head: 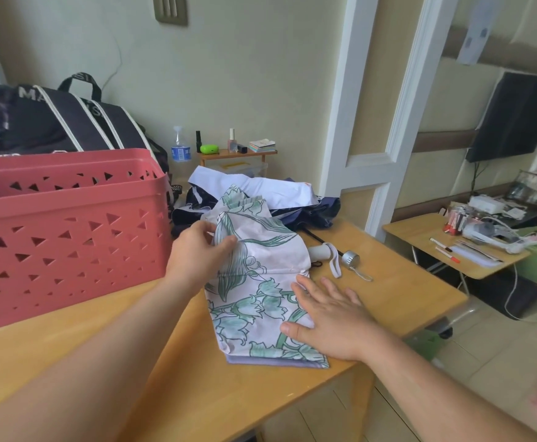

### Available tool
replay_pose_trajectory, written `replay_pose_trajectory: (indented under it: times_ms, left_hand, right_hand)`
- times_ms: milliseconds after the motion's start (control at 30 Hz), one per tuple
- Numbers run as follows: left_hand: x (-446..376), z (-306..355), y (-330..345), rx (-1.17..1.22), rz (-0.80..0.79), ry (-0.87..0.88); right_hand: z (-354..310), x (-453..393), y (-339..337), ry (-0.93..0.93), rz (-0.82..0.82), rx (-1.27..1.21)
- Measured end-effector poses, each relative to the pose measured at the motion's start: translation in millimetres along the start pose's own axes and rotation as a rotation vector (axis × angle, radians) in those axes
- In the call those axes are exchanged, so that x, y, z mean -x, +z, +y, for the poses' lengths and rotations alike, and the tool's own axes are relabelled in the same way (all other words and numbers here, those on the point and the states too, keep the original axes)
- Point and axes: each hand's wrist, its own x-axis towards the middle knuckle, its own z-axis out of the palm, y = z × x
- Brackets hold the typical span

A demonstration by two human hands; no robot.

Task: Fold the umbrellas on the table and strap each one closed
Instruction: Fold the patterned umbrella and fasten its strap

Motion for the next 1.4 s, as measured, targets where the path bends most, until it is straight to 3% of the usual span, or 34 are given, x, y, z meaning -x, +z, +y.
replay_pose_trajectory:
  times_ms: [133,300,367,467,533,800,1033,1267,1400]
  left_hand:
    - [4,2,7,0.064,0.152,0.034]
    - [20,8,-2,0.39,0.151,0.03]
    - [30,3,-7,0.448,0.168,0.028]
    - [47,-8,-13,0.5,0.177,0.04]
    - [54,-13,-14,0.507,0.168,0.045]
    - [69,-14,-21,0.407,0.162,0.215]
    - [76,-3,-25,0.464,0.111,0.301]
    - [69,-8,-22,0.754,-0.038,0.052]
    - [71,-2,-28,0.851,-0.035,0.061]
  right_hand:
    - [0,0,0,0.0,0.007,-0.006]
    - [2,0,2,-0.019,0.086,-0.056]
    - [2,4,3,-0.057,0.2,-0.157]
    - [3,11,-3,-0.064,0.56,-0.521]
    - [2,10,-12,-0.05,0.76,-0.606]
    - [-29,-8,-48,-0.253,1.005,-0.652]
    - [-26,-4,-49,-0.261,1.028,-0.634]
    - [-22,-11,-51,-0.19,0.988,-0.734]
    - [-26,-11,-52,-0.288,1.008,-0.766]
